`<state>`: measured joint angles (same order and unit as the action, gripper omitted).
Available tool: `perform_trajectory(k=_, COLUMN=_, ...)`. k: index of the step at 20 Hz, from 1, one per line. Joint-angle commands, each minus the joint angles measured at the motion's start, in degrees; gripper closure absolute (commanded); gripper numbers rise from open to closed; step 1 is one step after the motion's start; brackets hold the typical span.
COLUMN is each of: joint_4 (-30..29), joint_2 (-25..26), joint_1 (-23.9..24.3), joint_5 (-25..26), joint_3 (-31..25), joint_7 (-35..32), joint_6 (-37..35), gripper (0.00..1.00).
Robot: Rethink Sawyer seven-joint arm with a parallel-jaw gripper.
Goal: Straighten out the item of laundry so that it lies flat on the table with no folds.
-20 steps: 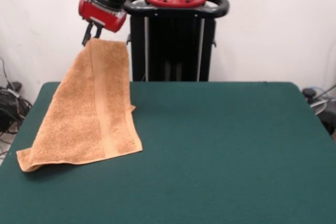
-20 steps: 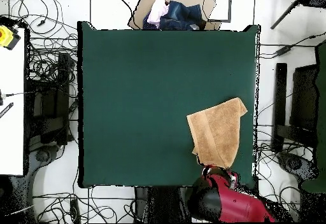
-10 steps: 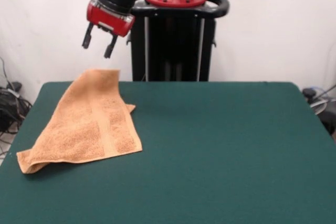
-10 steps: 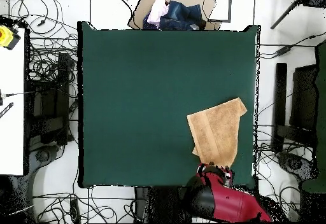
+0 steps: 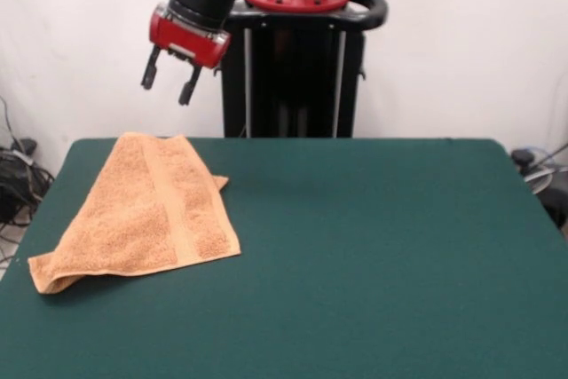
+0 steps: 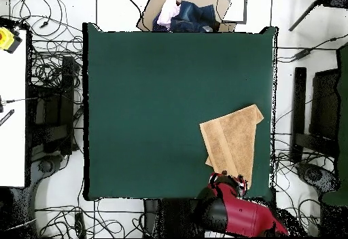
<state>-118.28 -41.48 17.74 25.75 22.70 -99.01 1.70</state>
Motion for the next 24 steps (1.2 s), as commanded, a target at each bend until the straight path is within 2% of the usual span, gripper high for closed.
perform_trajectory(k=1, joint_4=0.58, joint_2=3.85, joint_1=-1.44, joint_5=1.0, joint_3=-1.47, joint_7=-6.87, joint_6=0.65, gripper=0.0)
perform_trajectory(k=5, joint_4=2.03, joint_2=3.45, joint_1=-0.29, joint_5=0.59, joint_3=-3.33, joint_7=-5.6, joint_6=-2.71, gripper=0.0)
perform_trajectory(k=9, joint_4=7.33, joint_2=2.44, joint_1=5.71, joint_5=-3.54, joint_3=-11.18, joint_7=-2.95, joint_6=-11.91, gripper=0.0)
perform_trajectory(k=12, joint_4=6.42, joint_2=-1.88, joint_1=13.08, joint_5=-7.89, joint_3=-20.81, joint_7=-1.97, joint_6=-18.08, gripper=0.0)
perform_trajectory(k=15, joint_4=6.29, joint_2=-3.57, joint_1=16.98, joint_5=-11.55, joint_3=-26.46, joint_7=-1.77, joint_6=-21.6, gripper=0.0)
perform_trajectory(k=19, joint_4=8.41, joint_2=-3.17, joint_1=17.18, joint_5=-14.29, joint_3=-27.55, joint_7=-3.11, joint_6=-24.08, gripper=0.0)
perform_trajectory(k=24, joint_4=9.78, joint_2=-2.53, joint_1=15.45, joint_5=-14.08, joint_3=-26.17, joint_7=-4.34, joint_6=-25.11, gripper=0.0)
